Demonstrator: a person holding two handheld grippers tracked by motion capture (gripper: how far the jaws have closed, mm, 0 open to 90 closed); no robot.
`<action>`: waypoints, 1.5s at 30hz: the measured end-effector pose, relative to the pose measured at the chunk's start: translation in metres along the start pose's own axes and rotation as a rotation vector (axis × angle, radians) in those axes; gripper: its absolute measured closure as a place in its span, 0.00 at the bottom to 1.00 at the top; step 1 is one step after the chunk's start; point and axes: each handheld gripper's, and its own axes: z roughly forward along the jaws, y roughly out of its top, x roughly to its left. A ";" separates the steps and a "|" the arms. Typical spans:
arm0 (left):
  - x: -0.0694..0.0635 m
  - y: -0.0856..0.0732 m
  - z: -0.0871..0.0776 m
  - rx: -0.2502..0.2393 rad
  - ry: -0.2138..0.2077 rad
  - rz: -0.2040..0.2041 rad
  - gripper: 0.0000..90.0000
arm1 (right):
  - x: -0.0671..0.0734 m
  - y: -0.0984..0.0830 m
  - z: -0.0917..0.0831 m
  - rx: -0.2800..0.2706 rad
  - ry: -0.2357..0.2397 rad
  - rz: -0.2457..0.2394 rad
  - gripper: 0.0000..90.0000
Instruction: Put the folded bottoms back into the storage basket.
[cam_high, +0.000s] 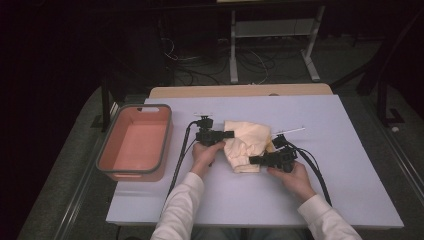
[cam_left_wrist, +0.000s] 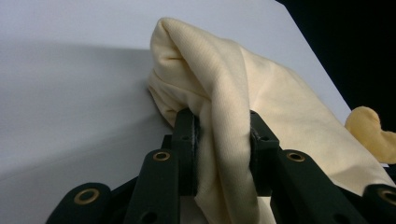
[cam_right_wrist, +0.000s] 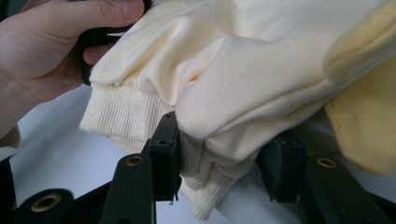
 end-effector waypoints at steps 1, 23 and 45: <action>0.000 0.000 0.000 -0.001 -0.002 -0.002 0.78 | 0.000 0.000 0.000 -0.001 0.000 -0.001 0.60; -0.021 0.015 -0.013 0.010 -0.048 0.054 0.80 | 0.017 0.005 -0.020 -0.018 -0.006 -0.023 0.60; -0.035 0.041 -0.052 -0.034 -0.044 0.093 0.80 | 0.046 0.029 -0.032 -0.053 0.006 -0.081 0.60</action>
